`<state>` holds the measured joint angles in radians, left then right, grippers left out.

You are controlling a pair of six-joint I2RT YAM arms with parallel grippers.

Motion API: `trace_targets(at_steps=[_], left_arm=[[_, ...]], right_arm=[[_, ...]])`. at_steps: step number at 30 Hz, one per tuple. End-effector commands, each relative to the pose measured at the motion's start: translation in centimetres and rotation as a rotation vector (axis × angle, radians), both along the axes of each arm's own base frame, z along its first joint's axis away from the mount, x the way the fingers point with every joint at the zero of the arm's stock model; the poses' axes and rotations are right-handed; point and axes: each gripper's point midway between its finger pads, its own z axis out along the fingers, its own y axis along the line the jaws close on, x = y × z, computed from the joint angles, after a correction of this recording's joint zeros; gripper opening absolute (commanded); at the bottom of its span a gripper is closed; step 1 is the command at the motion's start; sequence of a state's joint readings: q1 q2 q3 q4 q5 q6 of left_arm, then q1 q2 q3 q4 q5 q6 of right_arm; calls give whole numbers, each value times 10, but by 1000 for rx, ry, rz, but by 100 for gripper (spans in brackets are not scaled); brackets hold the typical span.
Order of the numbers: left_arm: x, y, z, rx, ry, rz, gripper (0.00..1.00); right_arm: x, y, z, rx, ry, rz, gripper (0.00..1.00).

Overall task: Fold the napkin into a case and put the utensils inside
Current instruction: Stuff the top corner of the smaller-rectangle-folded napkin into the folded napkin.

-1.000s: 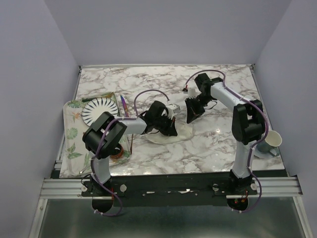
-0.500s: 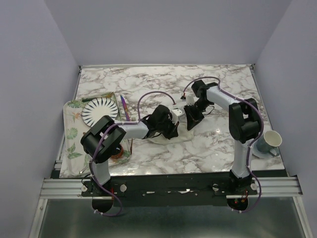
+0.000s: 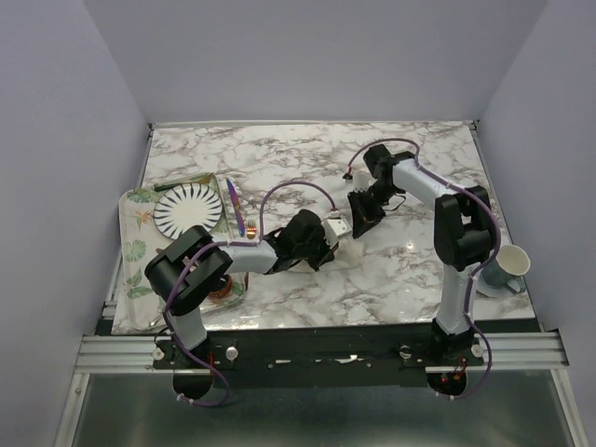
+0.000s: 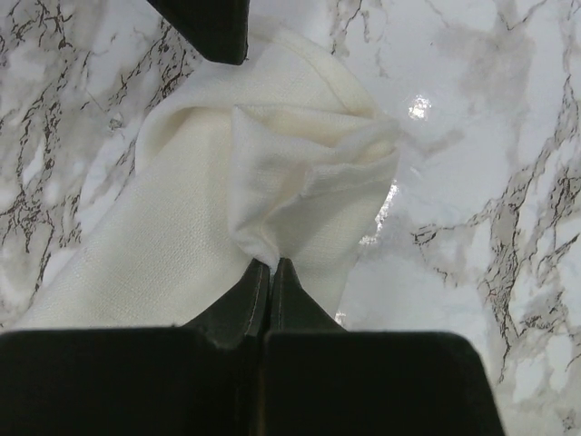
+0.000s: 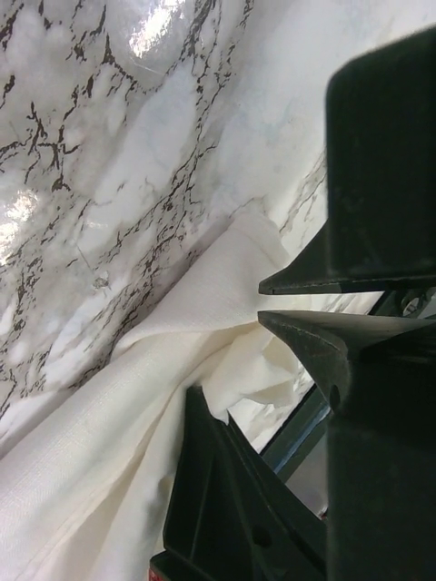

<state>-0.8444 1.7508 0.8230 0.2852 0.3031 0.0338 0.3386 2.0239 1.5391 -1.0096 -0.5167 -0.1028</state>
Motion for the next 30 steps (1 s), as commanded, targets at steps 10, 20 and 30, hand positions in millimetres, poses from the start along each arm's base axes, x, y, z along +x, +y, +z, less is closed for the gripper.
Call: trace_targets(at_steps=[10, 20, 30], left_arm=[[-6, 6, -6, 47, -61, -16, 0], [-10, 6, -8, 57, -68, -30, 0], [-12, 6, -11, 65, -102, -49, 0]], right_arm=[[-11, 0, -27, -127, -65, 49, 32], [-2, 16, -1, -87, -109, 42, 42], [-8, 23, 5, -92, -130, 92, 47]])
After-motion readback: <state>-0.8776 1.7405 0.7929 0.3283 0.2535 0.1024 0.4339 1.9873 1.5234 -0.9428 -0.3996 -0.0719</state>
